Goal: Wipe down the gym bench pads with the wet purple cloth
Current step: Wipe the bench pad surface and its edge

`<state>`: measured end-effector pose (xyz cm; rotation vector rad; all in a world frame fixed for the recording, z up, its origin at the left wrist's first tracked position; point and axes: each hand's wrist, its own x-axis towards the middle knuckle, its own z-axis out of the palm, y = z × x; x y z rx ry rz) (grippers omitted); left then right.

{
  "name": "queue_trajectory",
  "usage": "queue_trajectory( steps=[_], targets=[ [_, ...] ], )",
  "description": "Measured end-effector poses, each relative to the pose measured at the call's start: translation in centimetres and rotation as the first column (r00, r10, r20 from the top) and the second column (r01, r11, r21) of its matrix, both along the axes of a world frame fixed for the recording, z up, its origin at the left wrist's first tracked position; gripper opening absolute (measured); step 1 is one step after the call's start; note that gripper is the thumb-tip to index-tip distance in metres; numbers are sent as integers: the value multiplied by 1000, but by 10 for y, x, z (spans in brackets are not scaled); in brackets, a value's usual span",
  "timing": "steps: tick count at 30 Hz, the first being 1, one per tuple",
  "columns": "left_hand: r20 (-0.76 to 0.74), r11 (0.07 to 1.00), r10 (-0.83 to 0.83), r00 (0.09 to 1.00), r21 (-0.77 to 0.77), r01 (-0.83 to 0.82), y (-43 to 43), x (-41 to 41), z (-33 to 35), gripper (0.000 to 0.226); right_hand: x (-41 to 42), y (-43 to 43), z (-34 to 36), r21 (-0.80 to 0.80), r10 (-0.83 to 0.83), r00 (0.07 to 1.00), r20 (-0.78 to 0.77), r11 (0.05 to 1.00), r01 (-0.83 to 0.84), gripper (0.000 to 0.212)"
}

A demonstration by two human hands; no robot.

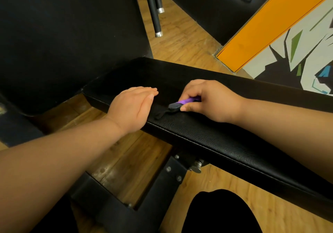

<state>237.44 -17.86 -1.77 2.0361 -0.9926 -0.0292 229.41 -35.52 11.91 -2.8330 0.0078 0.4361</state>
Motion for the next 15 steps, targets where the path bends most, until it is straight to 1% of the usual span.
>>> queue_trajectory(
  steps=[2,5,8,10,13,15],
  targets=[
    [-4,1000,-3,1000,21,3,1,-1,2,64,-11,-2,6,19,0,1000,17,1000,-1,9],
    [-3,998,-12,1000,67,12,1,-4,5,64,-3,2,3,-13,5,1000,22,1000,-5,9],
    [-58,995,-2,998,100,8,0,-7,14,50,12,10,-5,-42,-11,1000,13,999,12,10],
    [-102,996,-15,995,88,24,-4,-13,23,43,12,9,-6,-36,-34,999,10,999,35,10],
    [-73,996,-83,994,29,85,-13,-27,35,54,-7,3,9,-14,-38,999,-12,999,38,13],
    [-45,992,-121,992,28,122,-18,-33,34,56,-22,-3,20,-16,-47,998,-34,999,46,12]
  ],
)
